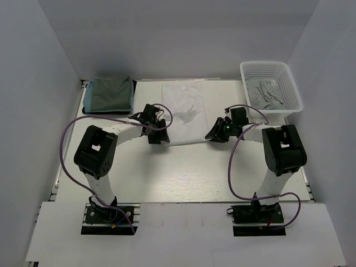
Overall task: Fold and stack the t-shirts
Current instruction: Fold the folded rectangular tshirt in 1/3 of the way, then grab one side of the 2/3 rectangular tshirt with both arms
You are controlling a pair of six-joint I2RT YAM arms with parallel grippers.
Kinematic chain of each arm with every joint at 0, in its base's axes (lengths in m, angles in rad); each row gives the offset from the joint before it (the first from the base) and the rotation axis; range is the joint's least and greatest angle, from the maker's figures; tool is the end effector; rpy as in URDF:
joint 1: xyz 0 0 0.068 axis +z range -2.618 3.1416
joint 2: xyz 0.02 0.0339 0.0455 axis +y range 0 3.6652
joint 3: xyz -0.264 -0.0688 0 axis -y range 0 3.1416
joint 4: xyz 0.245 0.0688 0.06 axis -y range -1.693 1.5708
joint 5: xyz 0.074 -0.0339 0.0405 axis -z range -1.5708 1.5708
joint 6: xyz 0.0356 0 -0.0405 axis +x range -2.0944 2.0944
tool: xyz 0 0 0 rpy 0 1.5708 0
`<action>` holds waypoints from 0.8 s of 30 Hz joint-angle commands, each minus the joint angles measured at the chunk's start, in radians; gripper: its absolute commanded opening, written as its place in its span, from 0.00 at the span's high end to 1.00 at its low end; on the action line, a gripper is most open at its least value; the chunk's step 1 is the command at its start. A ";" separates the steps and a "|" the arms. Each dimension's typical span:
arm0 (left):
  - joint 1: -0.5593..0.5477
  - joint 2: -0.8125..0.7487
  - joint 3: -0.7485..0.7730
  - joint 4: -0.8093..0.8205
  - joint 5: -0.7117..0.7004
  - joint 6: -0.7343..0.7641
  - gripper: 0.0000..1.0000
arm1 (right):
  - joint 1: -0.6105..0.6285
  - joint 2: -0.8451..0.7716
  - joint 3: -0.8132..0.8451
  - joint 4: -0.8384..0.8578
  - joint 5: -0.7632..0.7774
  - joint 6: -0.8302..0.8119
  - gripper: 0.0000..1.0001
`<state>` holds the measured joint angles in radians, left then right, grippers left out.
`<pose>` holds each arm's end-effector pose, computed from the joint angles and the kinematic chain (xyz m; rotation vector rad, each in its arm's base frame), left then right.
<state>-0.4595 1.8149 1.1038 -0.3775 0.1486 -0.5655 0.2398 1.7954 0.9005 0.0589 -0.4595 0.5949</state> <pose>0.3196 -0.1640 0.1585 -0.0954 2.7470 -0.5096 0.3361 0.0984 0.1387 0.2196 2.4959 0.9228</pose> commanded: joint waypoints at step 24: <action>-0.065 -0.185 -0.122 -0.188 0.130 -0.007 1.00 | 0.003 -0.305 -0.148 -0.207 -0.089 -0.140 1.00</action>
<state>-0.4965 1.7660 1.0138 -0.4164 0.2554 -0.5774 0.2314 1.6577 0.8028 -0.0231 -0.4992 0.5529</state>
